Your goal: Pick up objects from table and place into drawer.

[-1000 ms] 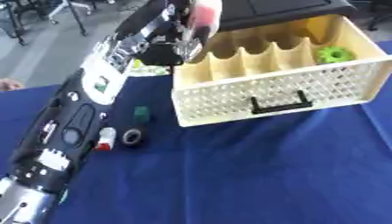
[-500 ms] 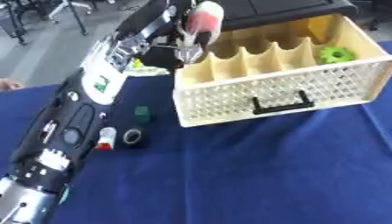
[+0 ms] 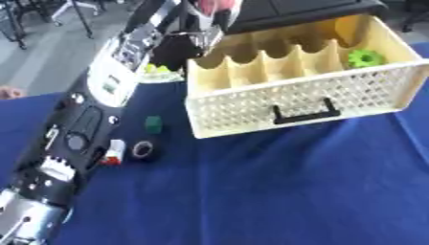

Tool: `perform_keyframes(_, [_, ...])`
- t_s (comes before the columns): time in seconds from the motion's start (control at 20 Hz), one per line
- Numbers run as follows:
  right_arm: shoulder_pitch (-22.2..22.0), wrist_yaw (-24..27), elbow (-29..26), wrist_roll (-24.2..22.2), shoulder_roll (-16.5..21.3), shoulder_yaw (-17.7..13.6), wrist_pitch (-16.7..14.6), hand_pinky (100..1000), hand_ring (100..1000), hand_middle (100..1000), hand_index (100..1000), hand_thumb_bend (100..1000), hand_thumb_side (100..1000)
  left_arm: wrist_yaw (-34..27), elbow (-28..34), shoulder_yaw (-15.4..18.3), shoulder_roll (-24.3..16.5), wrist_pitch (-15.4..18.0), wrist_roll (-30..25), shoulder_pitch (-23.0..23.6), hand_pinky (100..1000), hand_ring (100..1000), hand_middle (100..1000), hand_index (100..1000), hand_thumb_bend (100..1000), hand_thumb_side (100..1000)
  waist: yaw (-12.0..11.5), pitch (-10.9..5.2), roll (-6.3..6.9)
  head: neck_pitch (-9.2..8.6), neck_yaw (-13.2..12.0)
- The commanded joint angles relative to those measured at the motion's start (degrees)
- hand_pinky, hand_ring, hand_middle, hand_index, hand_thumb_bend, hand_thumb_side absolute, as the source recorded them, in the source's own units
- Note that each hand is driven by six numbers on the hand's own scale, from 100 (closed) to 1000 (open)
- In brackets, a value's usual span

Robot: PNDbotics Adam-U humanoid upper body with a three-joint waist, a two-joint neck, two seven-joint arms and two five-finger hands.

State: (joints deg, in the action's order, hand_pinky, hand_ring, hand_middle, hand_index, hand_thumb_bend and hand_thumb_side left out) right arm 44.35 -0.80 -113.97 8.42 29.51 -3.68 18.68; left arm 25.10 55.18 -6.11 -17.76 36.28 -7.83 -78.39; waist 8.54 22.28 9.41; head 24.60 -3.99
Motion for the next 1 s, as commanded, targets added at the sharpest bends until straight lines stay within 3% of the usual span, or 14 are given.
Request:
perform_keyframes(0.05, [0.9,0.6,-0.6,0.1,0.7,-0.4,-0.2,664,449,386,711,100,1000,-1.6,0.4,0.8,-1.9,-0.6,0.4,-2.4,165,427,434,688,100,446,0.5,-1.62,0.02,-0.54,-0.3])
perform_keyframes(0.5, [0.9,0.8,-0.6,-0.1,0.3,-0.3,-0.1,666,449,386,711,100,1000,-3.0,-0.1,0.8,-1.7,-0.6,-0.2,-3.3,197,454,447,685,100,459,1.2,-1.63,0.99,-1.02,-0.6])
perform_keyframes(1.0, [1.6,1.2,-0.6,-0.4,0.4,-0.2,-0.8,666,449,387,710,100,1000,0.4,-3.7,2.9,-1.8,-1.0,0.1,-3.2,190,449,443,682,100,484,1.9,-1.04,1.22,-2.02,-0.5])
